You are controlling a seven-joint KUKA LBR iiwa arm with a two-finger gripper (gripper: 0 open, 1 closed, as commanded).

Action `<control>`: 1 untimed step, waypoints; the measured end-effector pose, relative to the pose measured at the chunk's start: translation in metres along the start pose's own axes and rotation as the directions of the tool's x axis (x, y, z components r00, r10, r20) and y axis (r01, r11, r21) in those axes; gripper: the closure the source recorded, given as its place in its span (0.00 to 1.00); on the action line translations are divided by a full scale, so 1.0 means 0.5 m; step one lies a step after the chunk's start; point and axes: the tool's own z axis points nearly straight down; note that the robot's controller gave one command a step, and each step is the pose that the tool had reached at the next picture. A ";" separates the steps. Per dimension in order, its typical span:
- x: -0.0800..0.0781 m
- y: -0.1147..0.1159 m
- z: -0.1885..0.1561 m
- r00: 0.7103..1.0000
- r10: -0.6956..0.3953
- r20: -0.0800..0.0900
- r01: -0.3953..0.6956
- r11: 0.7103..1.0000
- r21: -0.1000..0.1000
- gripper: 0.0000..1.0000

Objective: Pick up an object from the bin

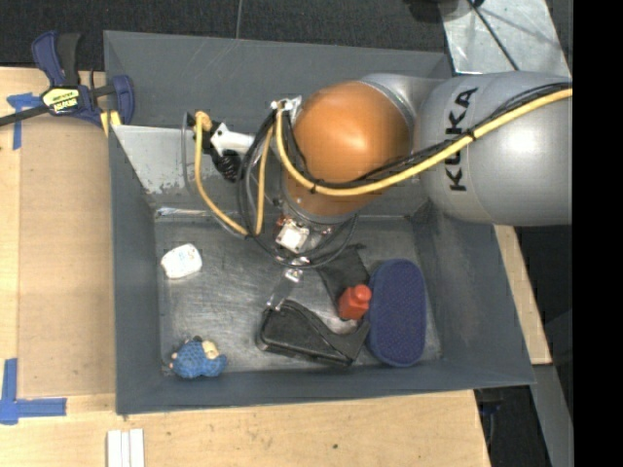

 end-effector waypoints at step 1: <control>0.077 0.284 -0.052 0.995 -0.102 0.004 0.102 0.995 -0.008 0.00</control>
Offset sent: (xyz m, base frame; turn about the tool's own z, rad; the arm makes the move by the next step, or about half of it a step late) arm -0.0473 -0.1333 0.0256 -0.1149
